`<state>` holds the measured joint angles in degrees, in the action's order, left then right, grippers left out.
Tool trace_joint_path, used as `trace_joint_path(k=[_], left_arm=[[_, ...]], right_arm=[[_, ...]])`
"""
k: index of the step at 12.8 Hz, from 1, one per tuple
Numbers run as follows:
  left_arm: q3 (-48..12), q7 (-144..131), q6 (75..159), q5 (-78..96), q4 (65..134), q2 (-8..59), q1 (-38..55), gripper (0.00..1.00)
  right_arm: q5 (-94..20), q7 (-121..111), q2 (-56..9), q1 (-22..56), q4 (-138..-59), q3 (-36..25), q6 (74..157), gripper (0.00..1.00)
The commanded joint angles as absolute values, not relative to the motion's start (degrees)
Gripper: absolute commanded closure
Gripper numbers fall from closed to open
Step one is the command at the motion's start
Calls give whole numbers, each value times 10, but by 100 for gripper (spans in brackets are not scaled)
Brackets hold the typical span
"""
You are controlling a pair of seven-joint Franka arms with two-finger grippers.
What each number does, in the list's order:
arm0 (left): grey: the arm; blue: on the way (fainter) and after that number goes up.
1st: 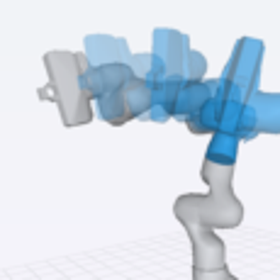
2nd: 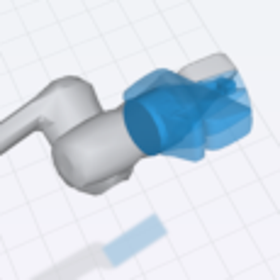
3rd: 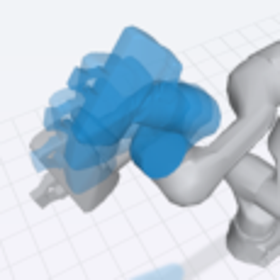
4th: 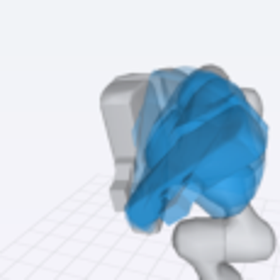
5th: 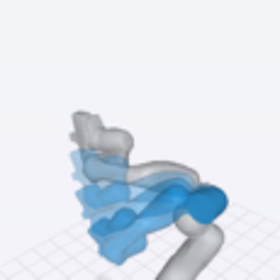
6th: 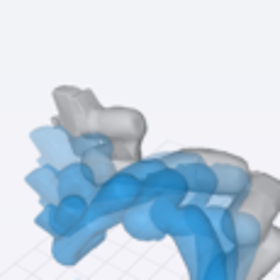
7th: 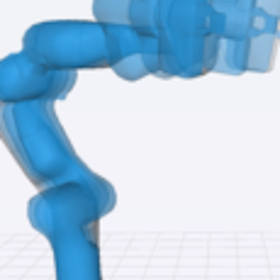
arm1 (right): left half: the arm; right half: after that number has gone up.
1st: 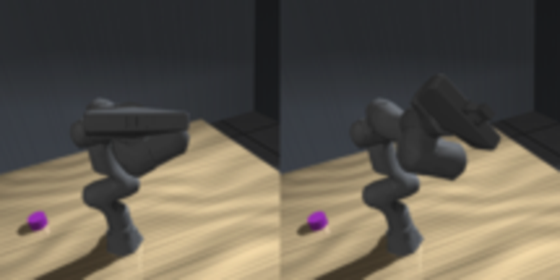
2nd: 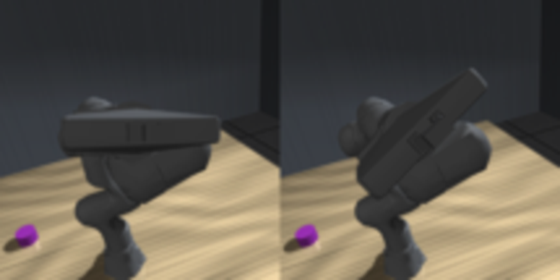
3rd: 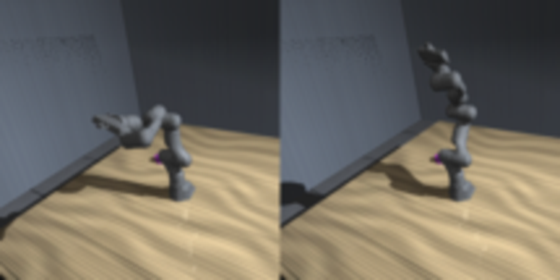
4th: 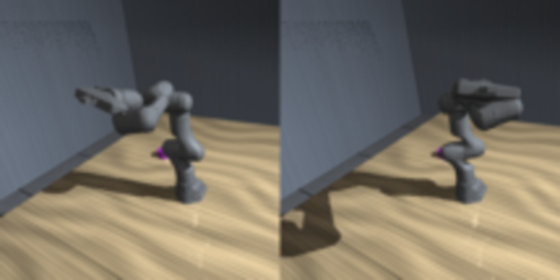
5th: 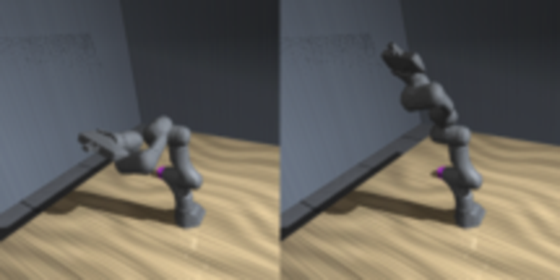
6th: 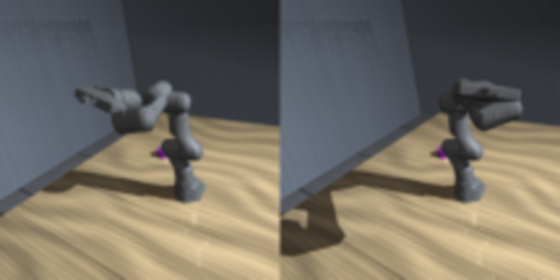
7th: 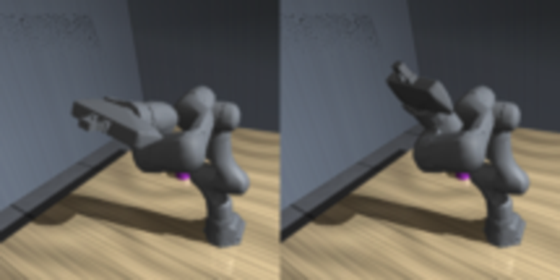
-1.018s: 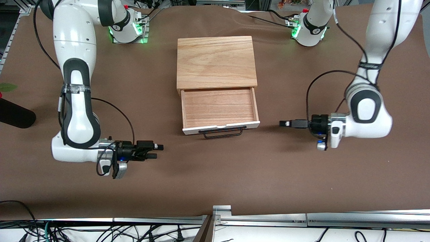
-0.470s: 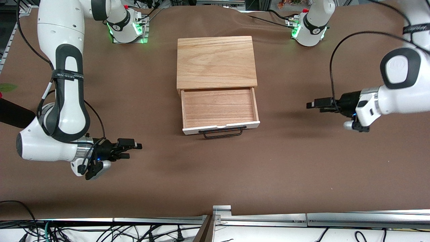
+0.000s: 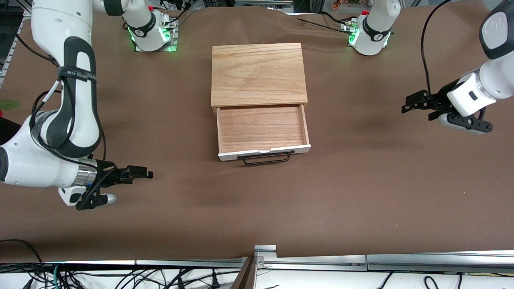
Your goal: Pull top drawer with both arms simultaneously
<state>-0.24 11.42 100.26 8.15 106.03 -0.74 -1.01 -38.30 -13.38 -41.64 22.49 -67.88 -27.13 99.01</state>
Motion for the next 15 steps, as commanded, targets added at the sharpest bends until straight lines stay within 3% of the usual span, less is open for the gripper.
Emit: trace_joint_path(k=[1,6,13,15], left_arm=[[1,119,1009,49,1074,-32,-2,0],[4,91,1006,41,1075,-66,-1,0],[4,22,974,-28,1078,-91,16,0],[4,19,974,-28,1080,-92,16,0]], right_arm=[[-288,-21,-356,242,-696,-258,982,0],[-36,11,-177,114,-842,-85,987,0],[-31,9,-1,12,-956,-81,973,0],[-26,24,9,12,-951,-79,923,0]])
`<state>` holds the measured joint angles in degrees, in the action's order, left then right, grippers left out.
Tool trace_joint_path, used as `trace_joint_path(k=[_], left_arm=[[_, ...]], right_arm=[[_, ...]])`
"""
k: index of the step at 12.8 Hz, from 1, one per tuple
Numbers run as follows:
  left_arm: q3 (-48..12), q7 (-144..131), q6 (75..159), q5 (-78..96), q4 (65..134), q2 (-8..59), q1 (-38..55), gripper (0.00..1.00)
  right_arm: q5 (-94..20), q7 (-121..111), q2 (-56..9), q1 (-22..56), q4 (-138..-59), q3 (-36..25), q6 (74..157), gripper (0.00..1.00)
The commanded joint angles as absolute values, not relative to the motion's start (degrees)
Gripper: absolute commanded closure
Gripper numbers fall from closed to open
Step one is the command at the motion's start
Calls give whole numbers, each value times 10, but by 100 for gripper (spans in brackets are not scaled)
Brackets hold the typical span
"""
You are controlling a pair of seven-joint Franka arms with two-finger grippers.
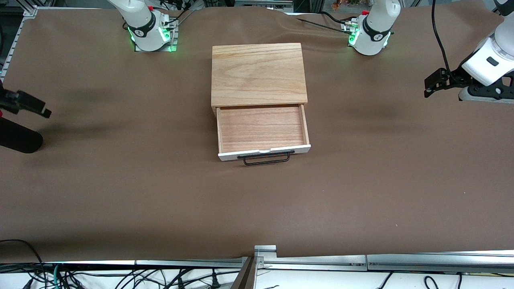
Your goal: Pull top drawer with both arms simultaneously
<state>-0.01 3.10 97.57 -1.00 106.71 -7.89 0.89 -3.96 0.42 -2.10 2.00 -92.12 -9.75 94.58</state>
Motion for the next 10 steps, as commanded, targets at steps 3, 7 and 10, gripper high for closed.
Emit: trace_joint_path(k=[3,7,10], left_arm=[[4,18,975,-27,1082,-96,15,0],[4,16,974,-26,1086,-97,15,0],[4,15,974,-26,1089,-97,15,0]], right_arm=[[-20,29,4,15,-953,-64,911,0],[-15,23,-28,15,-918,-61,901,0],[-13,23,-31,15,-912,-62,900,0]])
